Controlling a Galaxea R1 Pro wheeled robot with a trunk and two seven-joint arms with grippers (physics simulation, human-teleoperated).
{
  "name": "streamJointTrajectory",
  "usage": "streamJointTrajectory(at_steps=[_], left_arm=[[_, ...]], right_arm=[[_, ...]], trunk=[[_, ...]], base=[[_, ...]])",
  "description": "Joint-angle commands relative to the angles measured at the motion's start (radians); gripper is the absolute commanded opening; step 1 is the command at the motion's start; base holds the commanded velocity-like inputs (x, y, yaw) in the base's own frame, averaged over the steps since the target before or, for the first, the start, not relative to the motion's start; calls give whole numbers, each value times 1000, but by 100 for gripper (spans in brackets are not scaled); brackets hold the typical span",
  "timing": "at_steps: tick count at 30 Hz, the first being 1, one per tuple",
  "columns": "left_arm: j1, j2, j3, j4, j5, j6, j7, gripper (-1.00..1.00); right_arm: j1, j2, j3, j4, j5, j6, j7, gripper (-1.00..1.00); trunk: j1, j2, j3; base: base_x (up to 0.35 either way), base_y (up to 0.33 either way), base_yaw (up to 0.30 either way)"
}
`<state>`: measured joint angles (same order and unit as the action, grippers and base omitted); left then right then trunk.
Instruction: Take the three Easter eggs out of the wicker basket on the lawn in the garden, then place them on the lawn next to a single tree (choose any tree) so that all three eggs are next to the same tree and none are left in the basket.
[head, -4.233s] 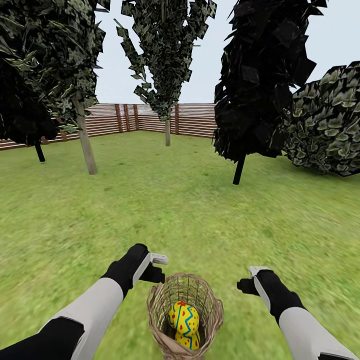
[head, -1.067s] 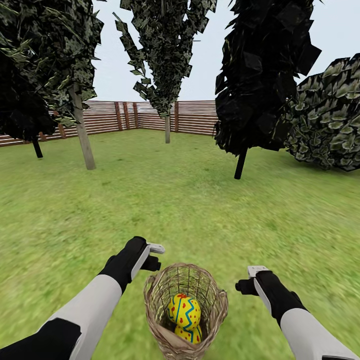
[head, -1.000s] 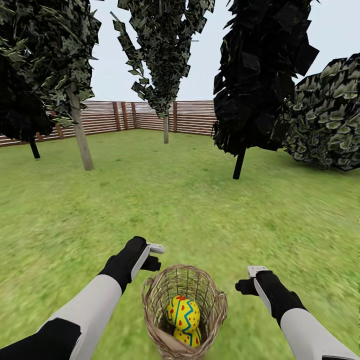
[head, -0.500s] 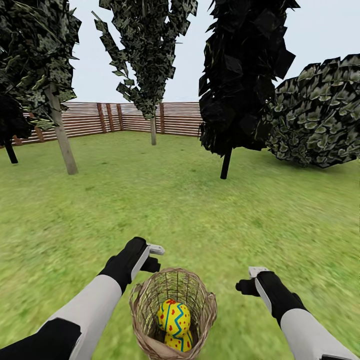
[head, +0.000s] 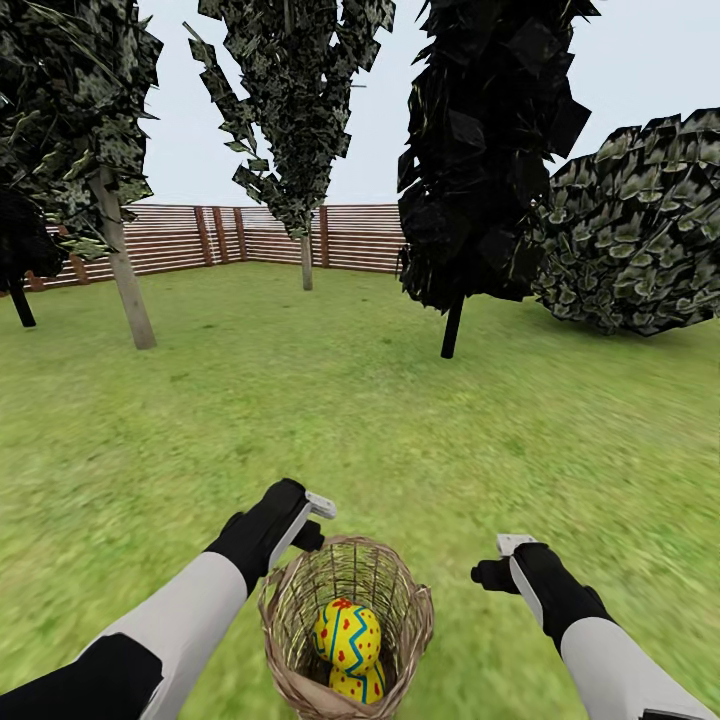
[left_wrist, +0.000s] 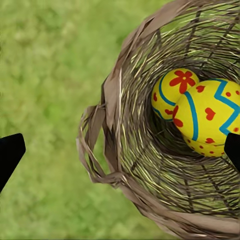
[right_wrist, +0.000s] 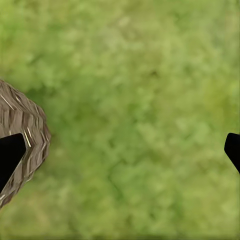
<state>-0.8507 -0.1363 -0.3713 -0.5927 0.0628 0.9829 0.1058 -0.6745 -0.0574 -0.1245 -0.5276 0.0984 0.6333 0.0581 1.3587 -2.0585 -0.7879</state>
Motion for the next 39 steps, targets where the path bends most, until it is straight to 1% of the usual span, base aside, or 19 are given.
streamJointTrajectory(at_steps=[1,4,6,7,10,12,13,14,18,24,28,32,39], left_arm=[[-1,1,-4,-1,7,4,8,100],[-1,6,-4,-2,7,3,0,100],[-1,9,-4,-4,6,3,-19,100],[-1,11,-5,-4,6,2,-47,100],[-1,22,-6,-4,6,2,-103,100],[-1,40,-5,-5,6,2,-166,100],[-1,43,-4,-5,6,2,-179,100],[-1,53,-3,-6,5,2,-223,100],[-1,62,-4,-7,2,1,-285,100],[-1,74,-3,-10,0,0,-303,100],[-2,76,-4,-11,1,1,-303,100],[-2,80,-2,-10,3,-1,-305,100],[-2,81,0,-12,3,-1,-303,100]], right_arm=[[0,1,-4,-2,10,5,6,100],[0,1,-4,-1,10,5,6,100],[0,1,-4,0,10,5,6,100],[0,1,-4,0,10,5,6,100],[0,1,-5,0,9,5,6,100],[0,1,-5,-1,10,5,6,100],[0,1,-5,-1,10,5,6,100],[0,1,-4,-1,10,5,6,100],[0,1,-4,0,10,6,6,100],[0,1,-4,0,11,5,6,100],[0,1,-4,0,11,5,6,100],[0,1,-4,1,11,5,6,100],[0,2,-3,2,11,4,7,100]], trunk=[[0,0,-1],[0,0,-1],[0,0,-1],[0,0,-1],[0,0,0],[0,0,0],[0,0,0],[0,0,0],[0,0,0],[0,0,0],[0,0,0],[0,0,0],[0,0,0]], base=[[0,0,0],[0,0,0],[0,0,-3],[0,0,-103],[0,0,-182],[0,0,-140],[0,0,-87],[0,0,-45],[0,0,-21],[-59,17,-3],[-221,68,0],[-38,11,7],[-1,0,148]])
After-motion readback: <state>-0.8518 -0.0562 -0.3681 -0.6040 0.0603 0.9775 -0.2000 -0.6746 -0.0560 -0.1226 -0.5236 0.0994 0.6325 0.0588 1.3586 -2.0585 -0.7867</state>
